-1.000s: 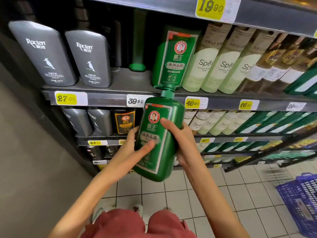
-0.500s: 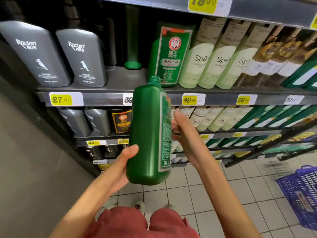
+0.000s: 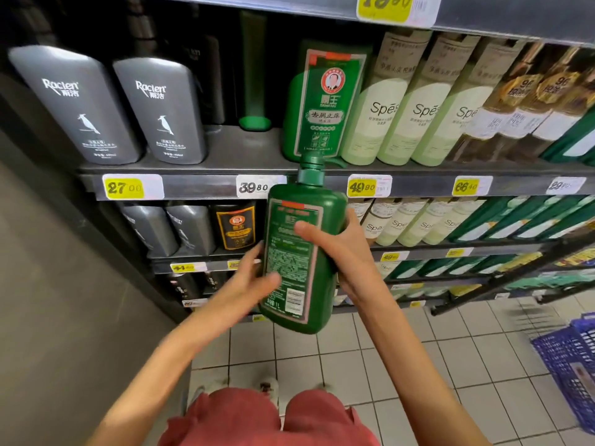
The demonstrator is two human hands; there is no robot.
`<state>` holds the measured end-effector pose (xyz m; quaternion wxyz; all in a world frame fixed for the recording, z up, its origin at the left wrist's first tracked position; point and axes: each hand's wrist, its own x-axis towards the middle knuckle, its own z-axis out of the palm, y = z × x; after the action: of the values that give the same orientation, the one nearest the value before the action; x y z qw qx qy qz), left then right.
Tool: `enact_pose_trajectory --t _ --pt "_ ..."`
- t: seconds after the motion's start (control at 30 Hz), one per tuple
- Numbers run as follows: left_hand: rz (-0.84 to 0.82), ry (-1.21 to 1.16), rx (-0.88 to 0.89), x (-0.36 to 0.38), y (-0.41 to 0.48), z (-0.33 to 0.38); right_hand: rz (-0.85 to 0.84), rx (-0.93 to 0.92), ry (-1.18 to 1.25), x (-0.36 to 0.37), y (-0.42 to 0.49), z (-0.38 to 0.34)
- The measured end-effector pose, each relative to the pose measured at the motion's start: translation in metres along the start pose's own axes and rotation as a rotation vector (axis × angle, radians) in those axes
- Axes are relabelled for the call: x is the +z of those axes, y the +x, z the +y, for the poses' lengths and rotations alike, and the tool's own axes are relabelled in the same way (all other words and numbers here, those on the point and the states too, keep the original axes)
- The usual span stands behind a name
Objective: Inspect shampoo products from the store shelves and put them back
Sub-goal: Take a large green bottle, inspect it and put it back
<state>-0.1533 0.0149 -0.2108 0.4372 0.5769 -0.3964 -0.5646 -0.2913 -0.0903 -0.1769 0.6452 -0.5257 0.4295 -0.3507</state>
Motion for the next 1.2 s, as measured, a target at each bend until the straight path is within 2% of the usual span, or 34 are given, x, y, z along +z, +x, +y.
enact_pose_trajectory --t 0.1,0.17,0.27,0.33,0.43,0.5,0.57,0.63,0.73,0.8,0.87,0.97,1.03,1.13,1.2 --pt "0.184 0.297 0.010 0.041 0.000 -0.011 0.202 0.015 -0.094 0.014 0.001 -0.003" --pt "0.341 0.338 0.022 0.056 -0.002 -0.018 0.245 0.037 -0.078 0.018 -0.001 -0.003" --pt "0.438 0.351 0.072 0.057 0.004 -0.018 0.264 0.031 -0.053 0.021 -0.007 -0.002" --pt "0.388 0.176 0.087 0.050 0.005 -0.013 0.233 0.027 -0.016 0.022 -0.011 -0.003" --pt "0.129 -0.242 0.055 0.033 -0.005 -0.007 0.125 0.012 -0.022 0.003 -0.013 -0.012" --pt "-0.038 -0.545 -0.018 0.024 -0.016 -0.005 0.010 0.059 -0.013 -0.015 -0.011 -0.016" --pt "-0.170 -0.696 -0.066 0.021 -0.022 -0.006 -0.171 0.162 -0.024 -0.026 -0.011 -0.011" --pt "-0.237 -0.713 -0.098 0.019 -0.021 -0.005 -0.335 0.255 0.132 -0.024 -0.010 -0.001" --pt "-0.229 -0.648 -0.146 0.013 -0.015 0.003 -0.313 0.293 0.304 -0.015 -0.008 0.006" --pt "-0.196 -0.577 -0.130 0.010 -0.015 0.009 -0.219 0.266 0.260 -0.012 -0.006 0.009" --pt "-0.087 -0.495 -0.120 0.013 -0.015 0.007 -0.128 0.249 0.149 -0.006 -0.007 0.012" --pt "0.050 -0.467 -0.114 0.022 -0.016 -0.005 -0.101 0.267 0.038 -0.002 -0.007 0.022" --pt "0.076 -0.460 -0.075 0.024 -0.014 -0.010 -0.175 0.311 -0.011 -0.006 -0.009 0.025" --pt "0.124 -0.434 -0.034 0.017 -0.016 -0.017 -0.403 0.309 -0.079 -0.011 -0.020 0.037" --pt "0.127 -0.369 -0.016 0.011 -0.018 -0.020 -0.406 0.289 -0.088 -0.010 -0.027 0.045"
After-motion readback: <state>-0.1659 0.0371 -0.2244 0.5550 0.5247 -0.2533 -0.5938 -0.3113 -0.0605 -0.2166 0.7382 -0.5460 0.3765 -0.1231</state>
